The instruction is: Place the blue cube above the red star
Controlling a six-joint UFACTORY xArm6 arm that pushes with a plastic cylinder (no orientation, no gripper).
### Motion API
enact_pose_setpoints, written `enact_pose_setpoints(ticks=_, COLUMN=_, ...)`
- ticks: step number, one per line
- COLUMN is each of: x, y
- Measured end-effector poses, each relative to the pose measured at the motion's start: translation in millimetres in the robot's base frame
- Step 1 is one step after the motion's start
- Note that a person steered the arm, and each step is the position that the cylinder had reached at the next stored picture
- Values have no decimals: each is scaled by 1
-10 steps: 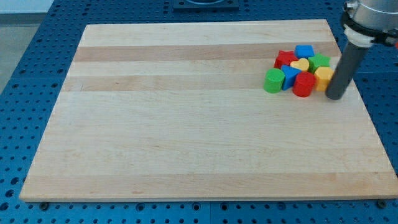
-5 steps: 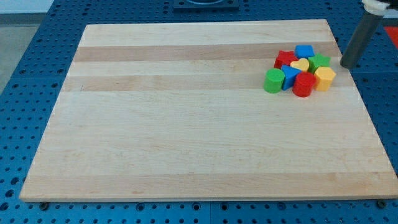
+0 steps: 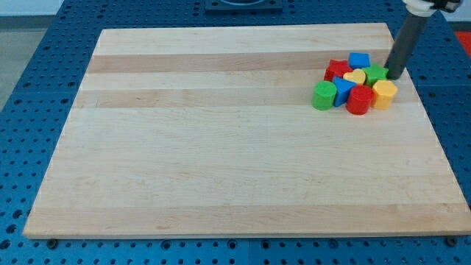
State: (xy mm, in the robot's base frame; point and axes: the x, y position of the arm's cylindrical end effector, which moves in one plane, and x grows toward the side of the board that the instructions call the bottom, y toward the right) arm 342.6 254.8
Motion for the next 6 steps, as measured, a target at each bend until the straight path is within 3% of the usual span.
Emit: enact_pose_setpoints(ticks=6, x=-65, y=-92)
